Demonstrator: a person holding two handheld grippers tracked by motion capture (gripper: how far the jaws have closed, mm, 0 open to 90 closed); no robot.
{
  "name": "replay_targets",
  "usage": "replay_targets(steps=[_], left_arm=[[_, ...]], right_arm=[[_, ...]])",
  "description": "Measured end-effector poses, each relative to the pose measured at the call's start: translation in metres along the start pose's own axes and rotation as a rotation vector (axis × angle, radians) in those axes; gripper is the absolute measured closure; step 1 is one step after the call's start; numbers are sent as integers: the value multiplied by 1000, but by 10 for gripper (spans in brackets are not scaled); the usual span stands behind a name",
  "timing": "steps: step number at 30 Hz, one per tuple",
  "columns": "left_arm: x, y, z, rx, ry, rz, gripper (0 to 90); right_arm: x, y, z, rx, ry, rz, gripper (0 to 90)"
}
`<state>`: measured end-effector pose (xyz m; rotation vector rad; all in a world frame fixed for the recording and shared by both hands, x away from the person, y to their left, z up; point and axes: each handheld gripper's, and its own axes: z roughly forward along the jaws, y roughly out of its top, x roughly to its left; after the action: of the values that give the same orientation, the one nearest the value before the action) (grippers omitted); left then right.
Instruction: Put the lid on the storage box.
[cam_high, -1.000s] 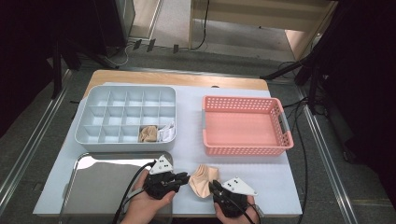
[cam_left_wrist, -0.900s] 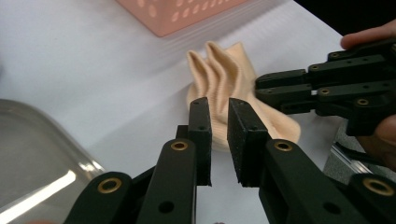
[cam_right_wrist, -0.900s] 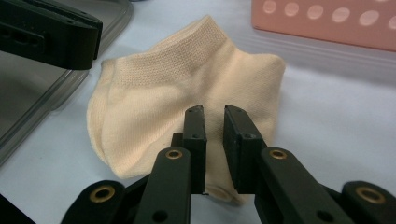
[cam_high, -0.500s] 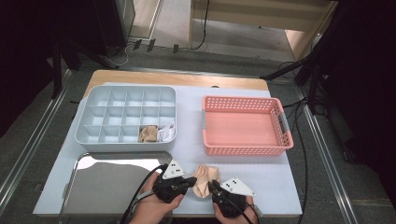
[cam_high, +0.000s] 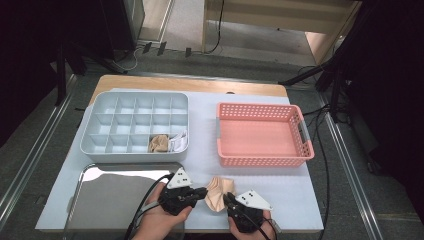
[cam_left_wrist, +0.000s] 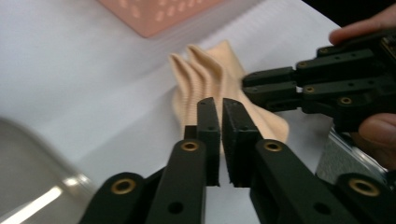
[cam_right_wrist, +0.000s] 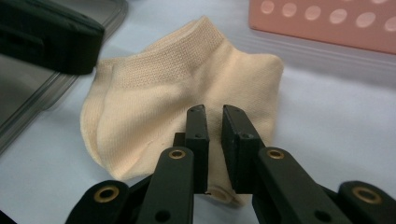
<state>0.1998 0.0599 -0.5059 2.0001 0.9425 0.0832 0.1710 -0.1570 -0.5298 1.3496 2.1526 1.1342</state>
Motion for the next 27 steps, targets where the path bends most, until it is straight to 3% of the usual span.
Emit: replay_targets(steps=[2, 5, 7, 10, 14, 16, 22, 27], left_arm=[[-1, 0, 6, 9, 12, -14, 701], [-4, 0, 10, 4, 9, -8, 607], [-8, 0, 12, 8, 26, 14, 635], [-13, -1, 13, 6, 46, 55, 749], [-17, -2, 13, 23, 30, 100, 880], [-19, -2, 11, 17, 31, 118, 894], [-3, 1, -1, 21, 49, 78, 900], [7, -3, 5, 56, 72, 72, 900]], right_arm=[[0, 0, 0, -4, -1, 1, 806], [0, -1, 0, -4, -1, 4, 805], [1, -1, 0, -6, -1, 4, 805], [1, -1, 0, -8, -3, 6, 805], [1, -2, 0, -7, -6, 5, 805], [1, -2, 0, -8, -7, 4, 806], [0, -2, 0, -10, -1, 1, 806], [0, -1, 1, -10, 2, -1, 807]])
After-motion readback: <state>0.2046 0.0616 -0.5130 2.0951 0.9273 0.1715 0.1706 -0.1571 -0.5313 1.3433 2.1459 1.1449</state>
